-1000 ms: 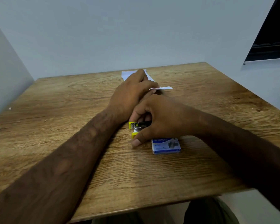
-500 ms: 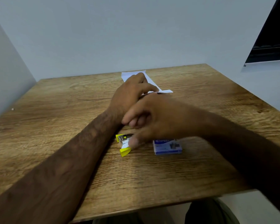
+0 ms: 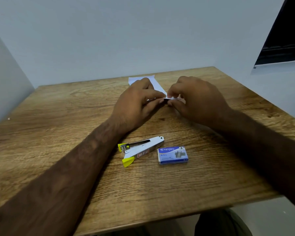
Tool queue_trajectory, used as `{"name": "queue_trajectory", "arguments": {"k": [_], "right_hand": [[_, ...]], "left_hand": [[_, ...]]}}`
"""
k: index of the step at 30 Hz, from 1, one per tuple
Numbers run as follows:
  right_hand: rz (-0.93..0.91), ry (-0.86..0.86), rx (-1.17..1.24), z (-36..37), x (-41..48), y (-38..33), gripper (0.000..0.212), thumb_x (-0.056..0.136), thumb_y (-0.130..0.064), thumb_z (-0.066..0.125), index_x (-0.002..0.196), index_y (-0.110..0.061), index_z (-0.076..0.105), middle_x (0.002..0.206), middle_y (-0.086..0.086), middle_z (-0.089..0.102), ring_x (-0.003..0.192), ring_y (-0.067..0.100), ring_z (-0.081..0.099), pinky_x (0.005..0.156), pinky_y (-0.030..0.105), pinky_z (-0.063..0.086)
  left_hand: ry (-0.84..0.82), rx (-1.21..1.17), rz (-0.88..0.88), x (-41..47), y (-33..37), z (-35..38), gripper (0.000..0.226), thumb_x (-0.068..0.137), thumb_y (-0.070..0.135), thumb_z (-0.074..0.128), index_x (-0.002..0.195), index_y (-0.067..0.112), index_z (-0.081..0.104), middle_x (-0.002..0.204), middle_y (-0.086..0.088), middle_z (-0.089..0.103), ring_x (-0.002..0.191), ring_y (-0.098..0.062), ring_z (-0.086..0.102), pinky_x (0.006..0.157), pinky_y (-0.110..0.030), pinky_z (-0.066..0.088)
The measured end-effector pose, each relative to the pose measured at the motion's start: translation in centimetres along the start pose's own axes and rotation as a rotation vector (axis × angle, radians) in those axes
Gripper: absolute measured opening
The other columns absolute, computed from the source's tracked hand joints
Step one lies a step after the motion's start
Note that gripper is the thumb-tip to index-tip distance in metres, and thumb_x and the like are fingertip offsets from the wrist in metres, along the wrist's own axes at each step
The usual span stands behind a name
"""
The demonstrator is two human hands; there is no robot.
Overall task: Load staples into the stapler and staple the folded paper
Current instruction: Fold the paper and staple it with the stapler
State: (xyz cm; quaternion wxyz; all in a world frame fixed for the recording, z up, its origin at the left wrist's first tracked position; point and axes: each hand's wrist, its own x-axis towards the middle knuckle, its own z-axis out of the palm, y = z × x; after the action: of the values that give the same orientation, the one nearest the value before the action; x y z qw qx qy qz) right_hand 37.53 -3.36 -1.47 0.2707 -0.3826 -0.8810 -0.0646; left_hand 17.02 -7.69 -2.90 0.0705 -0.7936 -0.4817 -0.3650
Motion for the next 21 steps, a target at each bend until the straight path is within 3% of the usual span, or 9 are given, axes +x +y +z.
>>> {"name": "queue_trajectory", "arguments": {"k": [6, 9, 15, 21], "right_hand": [[-0.107, -0.027, -0.123, -0.6, -0.8, -0.1, 0.026, 0.097, -0.040, 0.053, 0.099, -0.023, 0.073, 0.095, 0.000, 0.067, 0.091, 0.025, 0.062, 0.066, 0.038, 0.051], [-0.140, -0.086, -0.195, -0.6, -0.9, -0.1, 0.026, 0.098, -0.038, 0.050, 0.099, -0.021, 0.071, 0.095, 0.000, 0.066, 0.087, 0.026, 0.064, 0.064, 0.038, 0.052], [-0.158, -0.181, -0.286, -1.4, -2.2, 1.2, 0.017, 0.094, -0.032, 0.057, 0.104, -0.033, 0.071, 0.091, -0.006, 0.062, 0.077, 0.019, 0.059, 0.054, 0.029, 0.035], [-0.028, -0.296, -0.282, -3.0, -3.9, 3.8, 0.026, 0.089, -0.029, 0.056, 0.109, -0.038, 0.070, 0.096, -0.008, 0.058, 0.080, 0.014, 0.051, 0.062, 0.034, 0.049]], "left_hand": [[-0.025, -0.017, 0.017, 0.0, 0.3, 0.2, 0.019, 0.095, 0.034, 0.066, 0.107, 0.027, 0.079, 0.082, 0.009, 0.049, 0.079, -0.013, 0.051, 0.066, -0.039, 0.047], [-0.086, -0.038, -0.010, 0.0, 0.5, 0.3, 0.019, 0.092, 0.037, 0.068, 0.106, 0.029, 0.079, 0.085, 0.007, 0.056, 0.084, -0.015, 0.057, 0.070, -0.040, 0.050], [-0.392, -0.036, -0.048, 1.2, 1.5, 0.4, 0.025, 0.092, 0.030, 0.067, 0.117, 0.032, 0.074, 0.099, 0.010, 0.063, 0.095, -0.014, 0.060, 0.082, -0.043, 0.053], [-0.663, 0.141, 0.022, 4.2, 5.2, 1.9, 0.039, 0.099, 0.038, 0.056, 0.136, 0.029, 0.061, 0.123, -0.002, 0.058, 0.118, -0.021, 0.052, 0.097, -0.045, 0.048]]}}
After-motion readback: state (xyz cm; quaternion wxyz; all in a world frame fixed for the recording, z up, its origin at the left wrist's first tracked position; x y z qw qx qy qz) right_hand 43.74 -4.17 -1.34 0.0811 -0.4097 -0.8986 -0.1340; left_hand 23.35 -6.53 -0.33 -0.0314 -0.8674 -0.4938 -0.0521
